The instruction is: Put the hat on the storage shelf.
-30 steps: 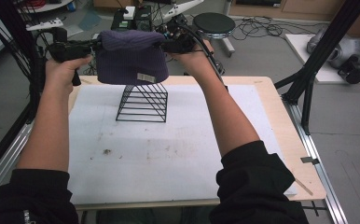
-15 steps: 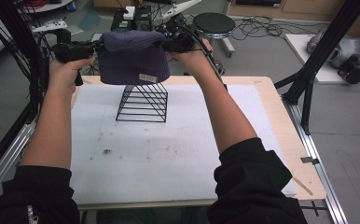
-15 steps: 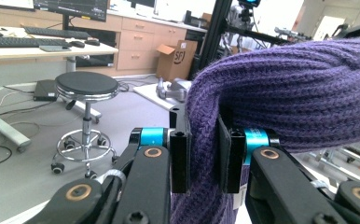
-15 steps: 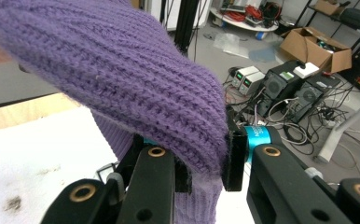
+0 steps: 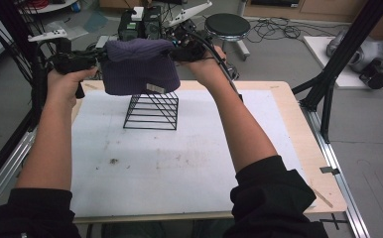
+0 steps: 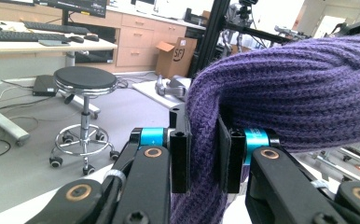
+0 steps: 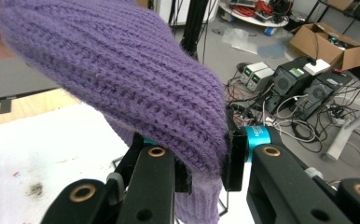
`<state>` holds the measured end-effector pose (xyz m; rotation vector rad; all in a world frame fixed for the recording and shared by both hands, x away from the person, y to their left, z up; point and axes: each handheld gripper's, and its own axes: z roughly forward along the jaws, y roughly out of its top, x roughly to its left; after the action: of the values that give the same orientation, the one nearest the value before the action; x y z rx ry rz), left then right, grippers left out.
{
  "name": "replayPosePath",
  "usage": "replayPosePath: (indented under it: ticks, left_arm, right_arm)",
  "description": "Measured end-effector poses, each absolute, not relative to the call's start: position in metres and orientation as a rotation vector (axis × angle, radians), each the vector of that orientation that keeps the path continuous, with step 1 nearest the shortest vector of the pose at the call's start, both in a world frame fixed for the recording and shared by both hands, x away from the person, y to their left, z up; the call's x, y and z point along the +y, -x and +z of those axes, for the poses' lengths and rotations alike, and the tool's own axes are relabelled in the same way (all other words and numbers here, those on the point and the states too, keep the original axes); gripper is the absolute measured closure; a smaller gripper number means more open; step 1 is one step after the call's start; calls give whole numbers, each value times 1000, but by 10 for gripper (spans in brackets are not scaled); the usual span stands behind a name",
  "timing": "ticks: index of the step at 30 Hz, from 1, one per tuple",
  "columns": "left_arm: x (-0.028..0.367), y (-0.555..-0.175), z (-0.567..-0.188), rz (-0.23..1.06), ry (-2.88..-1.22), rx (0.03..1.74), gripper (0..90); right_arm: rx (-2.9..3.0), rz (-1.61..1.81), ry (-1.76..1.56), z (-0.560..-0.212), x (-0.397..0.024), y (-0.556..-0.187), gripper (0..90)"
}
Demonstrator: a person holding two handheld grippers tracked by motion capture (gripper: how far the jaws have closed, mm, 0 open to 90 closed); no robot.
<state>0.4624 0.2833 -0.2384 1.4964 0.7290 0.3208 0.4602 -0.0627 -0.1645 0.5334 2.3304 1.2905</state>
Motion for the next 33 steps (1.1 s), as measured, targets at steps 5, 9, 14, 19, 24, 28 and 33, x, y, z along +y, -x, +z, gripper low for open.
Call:
replayPosePath:
  ticks: [5, 9, 14, 19, 24, 28, 33]
  left_arm:
    - [284, -454, -237, 317, -1487, 732, 780]
    - [284, -446, -236, 320, -1492, 727, 780]
    - [284, -440, -233, 322, -1483, 724, 780]
    - [282, -439, -235, 316, -1484, 725, 780]
    - [281, -441, -238, 308, -1487, 731, 780]
    - [281, -441, -240, 306, -1489, 736, 780]
    - [283, -444, -244, 301, -1496, 752, 780]
  right_arm:
    - [2338, 1285, -528, -162, -62, -452, 788]
    - [2334, 1301, -533, -162, -63, -446, 789]
    - [2327, 1300, -521, -158, -64, -437, 788]
    - [2331, 1280, -516, -156, -64, -431, 788]
    - [2338, 1277, -533, -160, -66, -432, 788]
    - [2338, 1277, -535, -162, -65, -434, 788]
    - [2351, 1277, -546, -165, -63, -438, 788]
